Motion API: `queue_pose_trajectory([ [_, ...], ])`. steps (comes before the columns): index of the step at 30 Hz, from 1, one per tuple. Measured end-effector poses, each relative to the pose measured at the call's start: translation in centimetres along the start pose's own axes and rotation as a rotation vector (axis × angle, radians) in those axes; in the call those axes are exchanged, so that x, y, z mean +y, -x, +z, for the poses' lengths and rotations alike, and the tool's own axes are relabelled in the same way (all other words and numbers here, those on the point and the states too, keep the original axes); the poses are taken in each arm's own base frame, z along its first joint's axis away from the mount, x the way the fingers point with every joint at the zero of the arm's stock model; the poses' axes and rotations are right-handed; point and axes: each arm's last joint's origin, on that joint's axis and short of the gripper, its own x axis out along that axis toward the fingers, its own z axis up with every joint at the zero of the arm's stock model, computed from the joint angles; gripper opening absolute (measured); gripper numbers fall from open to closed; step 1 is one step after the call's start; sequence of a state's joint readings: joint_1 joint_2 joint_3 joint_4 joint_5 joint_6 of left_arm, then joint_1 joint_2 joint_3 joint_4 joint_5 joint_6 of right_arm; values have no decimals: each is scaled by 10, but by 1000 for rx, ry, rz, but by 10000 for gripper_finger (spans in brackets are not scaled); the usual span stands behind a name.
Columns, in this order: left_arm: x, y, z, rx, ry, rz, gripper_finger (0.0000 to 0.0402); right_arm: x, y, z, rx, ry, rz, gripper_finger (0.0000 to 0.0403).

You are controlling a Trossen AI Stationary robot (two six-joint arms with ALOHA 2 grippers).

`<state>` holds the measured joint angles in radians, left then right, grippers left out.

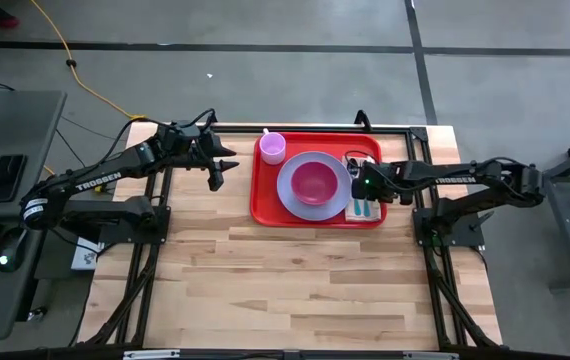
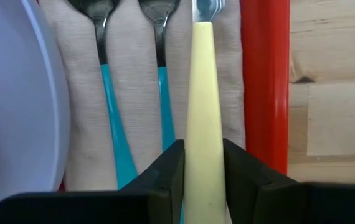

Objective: Set up tray
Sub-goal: Put the yellow knife on top of the napkin to the right of the blue fork in the red tray

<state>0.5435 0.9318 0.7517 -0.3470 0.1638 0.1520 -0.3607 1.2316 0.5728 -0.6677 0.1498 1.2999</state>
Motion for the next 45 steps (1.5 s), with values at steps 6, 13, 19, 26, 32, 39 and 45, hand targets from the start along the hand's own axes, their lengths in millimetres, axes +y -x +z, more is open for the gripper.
queue_pose_trajectory([
  [6, 0, 0, 0, 0, 0, 0, 184, -1, 0, 0, 10, 11, -4, 79],
  [13, 0, 0, 0, 0, 0, 0, 184, -1, 0, -1, 16, 12, -6, 80],
  [19, 0, 0, 0, 0, -1, 0, 184, -1, 0, -1, 39, 13, -1, 81],
  [26, 0, 0, 0, 0, -2, 0, 184, -1, 0, -2, 56, 24, 3, 81],
  [32, 0, 0, 0, 0, -4, 0, 184, -1, 0, -2, 65, 28, 3, 81],
  [39, 0, 0, 0, 0, -23, -1, 184, -1, 0, -3, 82, 28, 7, 81],
  [45, 0, 0, 0, 0, -27, -1, 184, -1, 0, -3, 89, 24, 9, 81],
])
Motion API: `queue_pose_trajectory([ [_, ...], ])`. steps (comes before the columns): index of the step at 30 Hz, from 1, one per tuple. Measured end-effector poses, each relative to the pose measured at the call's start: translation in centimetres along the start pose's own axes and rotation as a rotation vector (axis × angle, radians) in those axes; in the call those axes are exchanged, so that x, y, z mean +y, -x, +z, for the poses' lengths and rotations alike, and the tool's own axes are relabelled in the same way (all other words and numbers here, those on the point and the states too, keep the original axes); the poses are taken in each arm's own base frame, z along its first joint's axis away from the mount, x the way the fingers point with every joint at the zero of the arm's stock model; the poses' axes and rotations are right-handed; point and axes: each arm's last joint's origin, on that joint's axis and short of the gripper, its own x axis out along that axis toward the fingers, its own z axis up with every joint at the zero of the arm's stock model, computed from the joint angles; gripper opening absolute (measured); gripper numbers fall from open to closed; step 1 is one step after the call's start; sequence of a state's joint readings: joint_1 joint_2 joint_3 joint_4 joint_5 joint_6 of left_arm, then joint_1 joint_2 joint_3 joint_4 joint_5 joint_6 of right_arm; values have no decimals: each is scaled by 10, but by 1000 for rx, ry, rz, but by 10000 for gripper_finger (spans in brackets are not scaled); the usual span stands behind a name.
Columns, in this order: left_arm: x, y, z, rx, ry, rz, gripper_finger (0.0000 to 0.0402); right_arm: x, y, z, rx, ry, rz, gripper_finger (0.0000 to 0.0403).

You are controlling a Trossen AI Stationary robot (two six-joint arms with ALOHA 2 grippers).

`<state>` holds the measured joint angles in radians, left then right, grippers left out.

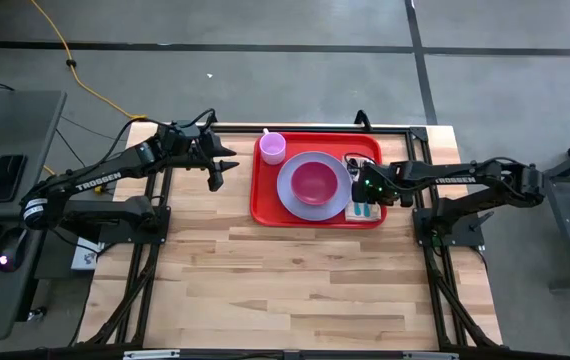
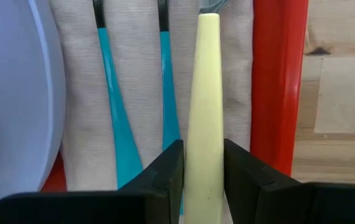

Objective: Set up tray
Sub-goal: Put the yellow knife on top of the napkin to the right of the blue fork in the red tray, then return to Home Position

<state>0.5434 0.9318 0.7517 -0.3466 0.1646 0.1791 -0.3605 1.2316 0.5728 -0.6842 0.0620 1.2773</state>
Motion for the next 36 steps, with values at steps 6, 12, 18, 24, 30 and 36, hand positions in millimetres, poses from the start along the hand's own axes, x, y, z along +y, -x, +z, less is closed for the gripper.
queue_pose_trajectory([
  [6, 0, 0, 0, 0, -1, 0, 184, 0, 0, 0, 3, -4, -2, 107],
  [12, 0, 0, 0, 0, -4, 1, 184, 0, 0, 0, 3, -5, -4, 172],
  [18, 0, 0, 0, 0, -4, 0, 184, -1, 1, 0, 1, -5, -4, 199],
  [24, 0, 0, 0, 0, -4, 1, 184, -1, 8, 0, 9, -12, 43, 191],
  [30, 0, 0, 0, 0, -4, 1, 184, -6, 24, -2, 18, -44, 114, 176],
  [36, 0, 0, 0, -1, -4, 1, 184, -18, 44, -5, 10, -114, 183, 150],
])
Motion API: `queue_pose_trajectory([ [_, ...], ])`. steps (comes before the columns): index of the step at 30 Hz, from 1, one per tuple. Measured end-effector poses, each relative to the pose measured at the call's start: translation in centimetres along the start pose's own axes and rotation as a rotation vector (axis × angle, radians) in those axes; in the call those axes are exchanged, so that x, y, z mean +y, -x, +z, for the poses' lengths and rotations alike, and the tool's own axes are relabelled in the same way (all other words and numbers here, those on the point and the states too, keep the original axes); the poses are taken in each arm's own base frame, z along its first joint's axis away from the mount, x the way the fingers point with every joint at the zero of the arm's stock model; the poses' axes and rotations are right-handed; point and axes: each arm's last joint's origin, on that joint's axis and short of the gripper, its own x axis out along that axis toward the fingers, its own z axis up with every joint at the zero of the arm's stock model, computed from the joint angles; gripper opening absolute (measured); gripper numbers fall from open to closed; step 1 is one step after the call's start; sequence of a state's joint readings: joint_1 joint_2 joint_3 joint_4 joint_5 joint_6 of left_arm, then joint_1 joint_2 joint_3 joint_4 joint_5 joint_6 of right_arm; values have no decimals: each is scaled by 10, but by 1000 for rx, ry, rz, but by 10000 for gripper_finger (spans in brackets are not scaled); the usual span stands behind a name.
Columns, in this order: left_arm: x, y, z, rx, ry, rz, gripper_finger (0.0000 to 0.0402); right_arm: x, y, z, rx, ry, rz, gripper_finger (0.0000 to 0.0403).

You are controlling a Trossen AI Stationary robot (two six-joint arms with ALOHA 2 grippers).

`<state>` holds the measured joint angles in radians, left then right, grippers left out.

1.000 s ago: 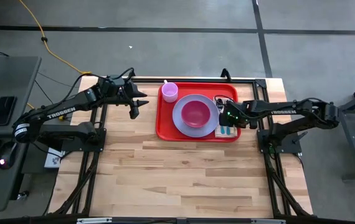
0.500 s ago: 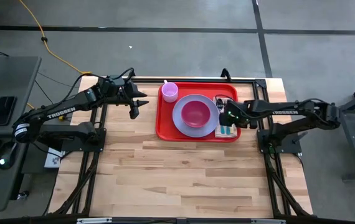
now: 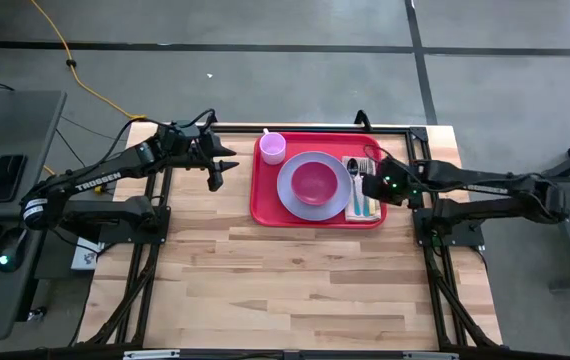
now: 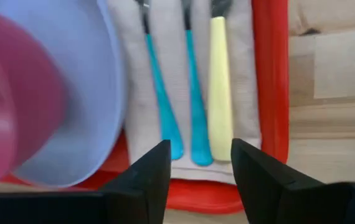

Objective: Set up tray
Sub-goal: Return to Home Position

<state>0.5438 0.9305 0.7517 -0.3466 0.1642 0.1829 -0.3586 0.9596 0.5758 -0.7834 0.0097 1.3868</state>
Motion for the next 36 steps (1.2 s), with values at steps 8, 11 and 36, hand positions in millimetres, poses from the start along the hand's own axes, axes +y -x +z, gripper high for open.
queue_pose_trajectory([
  [8, -1, 8, 2, -27, -1, 5, 184, -6, 25, -1, -31, 5, 156, 106],
  [11, -2, 16, 3, -49, -5, 9, 184, -8, 32, -1, -66, 42, 210, 85],
  [36, -12, 78, 4, -256, 200, 40, 184, -4, 92, 4, -518, 547, 692, 1],
])
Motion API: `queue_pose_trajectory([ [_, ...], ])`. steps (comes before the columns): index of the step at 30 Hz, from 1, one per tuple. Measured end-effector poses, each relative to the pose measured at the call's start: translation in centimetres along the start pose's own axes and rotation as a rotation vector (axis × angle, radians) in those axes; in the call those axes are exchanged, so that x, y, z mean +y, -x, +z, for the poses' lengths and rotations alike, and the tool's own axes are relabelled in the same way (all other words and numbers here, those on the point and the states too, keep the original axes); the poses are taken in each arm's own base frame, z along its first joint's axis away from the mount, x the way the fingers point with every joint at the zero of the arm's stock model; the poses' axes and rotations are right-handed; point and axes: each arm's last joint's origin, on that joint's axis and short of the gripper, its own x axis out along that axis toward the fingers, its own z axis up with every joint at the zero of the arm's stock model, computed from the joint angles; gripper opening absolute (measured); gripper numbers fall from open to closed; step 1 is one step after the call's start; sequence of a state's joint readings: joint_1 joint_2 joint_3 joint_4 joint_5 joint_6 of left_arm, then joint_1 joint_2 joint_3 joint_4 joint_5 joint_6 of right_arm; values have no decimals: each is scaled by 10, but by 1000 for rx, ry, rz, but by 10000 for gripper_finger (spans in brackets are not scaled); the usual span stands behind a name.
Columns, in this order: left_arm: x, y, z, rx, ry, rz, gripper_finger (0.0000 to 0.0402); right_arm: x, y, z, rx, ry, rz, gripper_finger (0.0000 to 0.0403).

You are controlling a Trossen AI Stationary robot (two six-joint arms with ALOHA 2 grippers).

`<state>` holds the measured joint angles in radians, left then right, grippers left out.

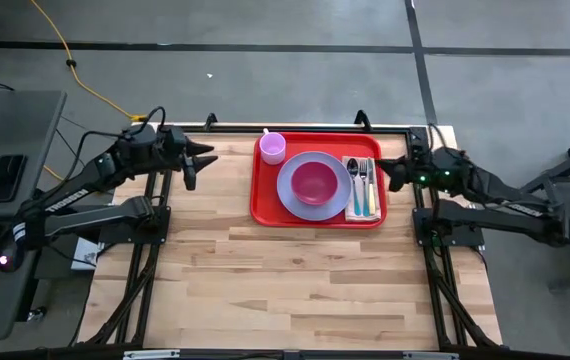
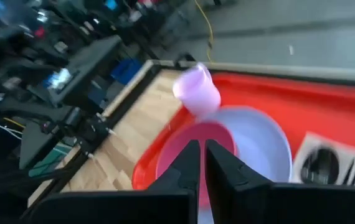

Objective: Set up tray
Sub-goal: Return to Home Position

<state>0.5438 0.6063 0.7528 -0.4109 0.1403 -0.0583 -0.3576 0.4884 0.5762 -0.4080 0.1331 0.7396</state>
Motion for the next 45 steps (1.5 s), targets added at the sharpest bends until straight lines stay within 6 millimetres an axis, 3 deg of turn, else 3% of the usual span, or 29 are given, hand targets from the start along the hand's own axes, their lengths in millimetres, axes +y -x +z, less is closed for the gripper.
queue_pose_trajectory([
  [10, -3, 14, -12, 87, 114, -53, 184, -3, 32, 7, -183, 183, 24, 0],
  [20, -6, 33, -13, 22, 106, -75, 184, -17, 41, -6, -82, 144, -71, 0],
  [30, -6, 49, -63, -160, 216, -133, 184, -12, 41, 1, -162, 161, -47, 0],
  [36, -6, 61, -85, -179, 200, -121, 184, -10, 40, 3, -182, 170, -47, 0],
  [45, -1, 41, -107, -119, 189, -72, 184, -7, 25, 0, -121, 163, -87, 0],
])
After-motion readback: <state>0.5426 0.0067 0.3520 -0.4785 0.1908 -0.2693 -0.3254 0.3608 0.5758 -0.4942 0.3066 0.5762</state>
